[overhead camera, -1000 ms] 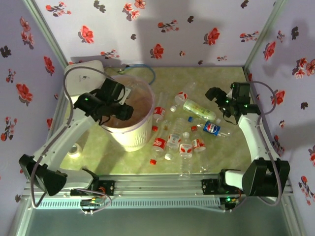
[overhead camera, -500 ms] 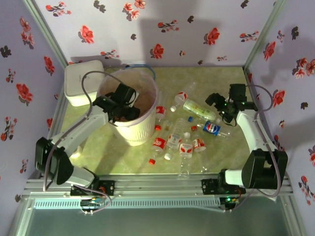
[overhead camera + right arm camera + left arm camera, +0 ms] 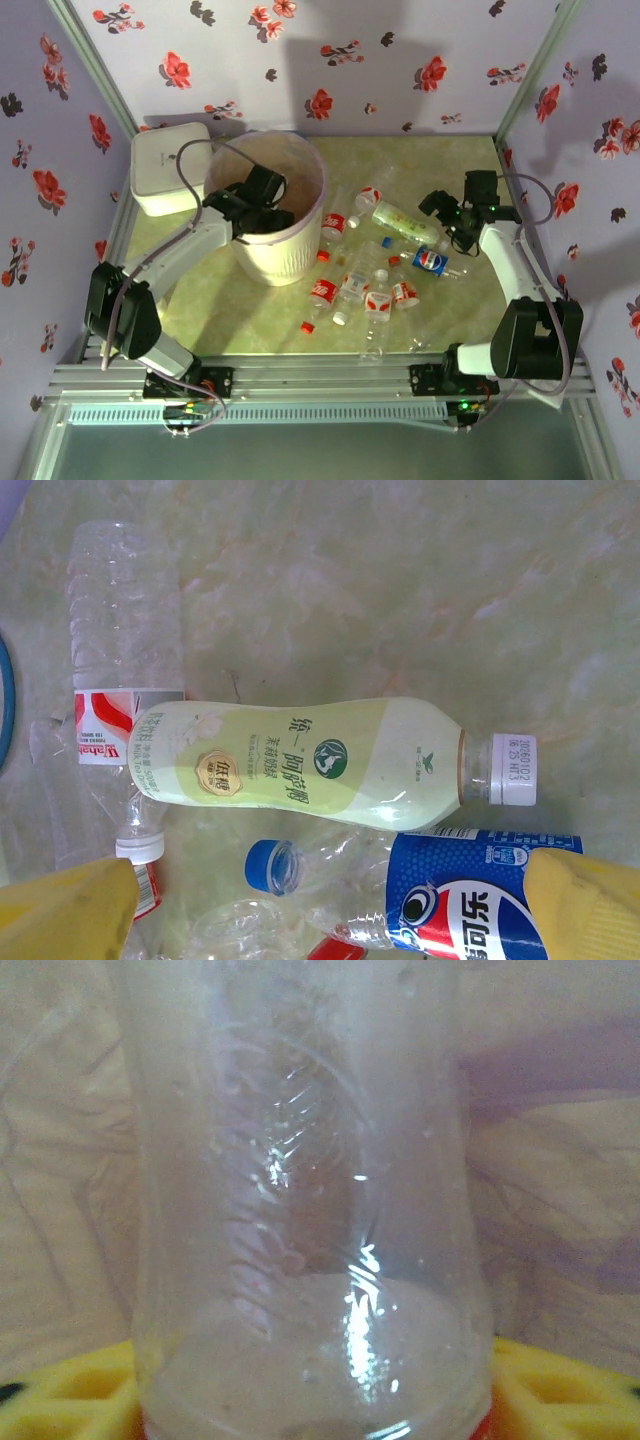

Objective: Put the plastic bottles in the bin

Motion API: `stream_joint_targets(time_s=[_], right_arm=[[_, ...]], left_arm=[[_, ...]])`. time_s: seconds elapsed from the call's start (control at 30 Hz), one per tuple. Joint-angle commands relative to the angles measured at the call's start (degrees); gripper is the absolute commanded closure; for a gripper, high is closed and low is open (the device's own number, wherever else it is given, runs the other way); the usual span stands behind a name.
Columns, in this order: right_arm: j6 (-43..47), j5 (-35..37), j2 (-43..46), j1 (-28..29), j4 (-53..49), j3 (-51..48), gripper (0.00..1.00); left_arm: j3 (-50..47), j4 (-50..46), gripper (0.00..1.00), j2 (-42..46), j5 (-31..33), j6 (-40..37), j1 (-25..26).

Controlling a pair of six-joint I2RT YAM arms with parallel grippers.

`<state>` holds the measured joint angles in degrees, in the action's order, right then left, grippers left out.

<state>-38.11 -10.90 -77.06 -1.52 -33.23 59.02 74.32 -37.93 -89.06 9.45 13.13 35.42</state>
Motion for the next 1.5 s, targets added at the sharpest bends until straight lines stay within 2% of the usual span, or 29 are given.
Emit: stream_joint_targets(time_s=[0.0, 0.17, 0.33, 0.5, 0.63, 0.77, 1.1, 1.37, 1.47], right_arm=[[-1.6, -2.17, -1.42, -0.07, 2.42, 1.32, 0.0], [-5.62, -5.09, -5.65, 0.88, 6.8, 4.06, 0.0], [-5.84, -2.42, -12.68, 5.04, 7.94, 11.67, 0.01], [-5.87, -0.87, -22.61, 8.53, 8.92, 19.51, 0.01], [-7.81, 0.02, -27.83, 9.74, 15.14, 20.82, 0.03], [-6.75, 2.09, -34.49, 10.8, 12.82, 27.12, 0.03], [-6.23, 3.33, -46.69, 12.07, 11.02, 37.91, 0.03], [-7.06, 4.04, -53.31, 12.97, 9.36, 45.51, 0.06], [-7.83, 4.17, -54.54, 13.02, 9.72, 45.82, 0.14]], left_arm=[[-1.22, -0.18, 0.25, -3.49, 1.18, 1.6, 0.43], [3.69, -4.84, 0.12, -0.67, 1.63, 0.3, 1.26], [11.35, -10.93, 0.0, 0.19, 4.19, -2.49, 3.05], [17.86, -17.2, 0.0, 1.41, 8.46, -4.48, 4.33], [22.04, -20.11, 0.0, 3.13, 12.79, -5.47, 6.07], [24.01, -20.09, 0.0, 5.46, 14.21, -5.77, 7.54], [19.01, -13.22, 0.0, 14.35, 14.5, -3.32, 11.14], [17.65, -12.87, 0.0, 17.47, 14.37, -2.41, 12.04], [17.14, -12.65, 0.0, 18.31, 14.45, -1.97, 12.04]])
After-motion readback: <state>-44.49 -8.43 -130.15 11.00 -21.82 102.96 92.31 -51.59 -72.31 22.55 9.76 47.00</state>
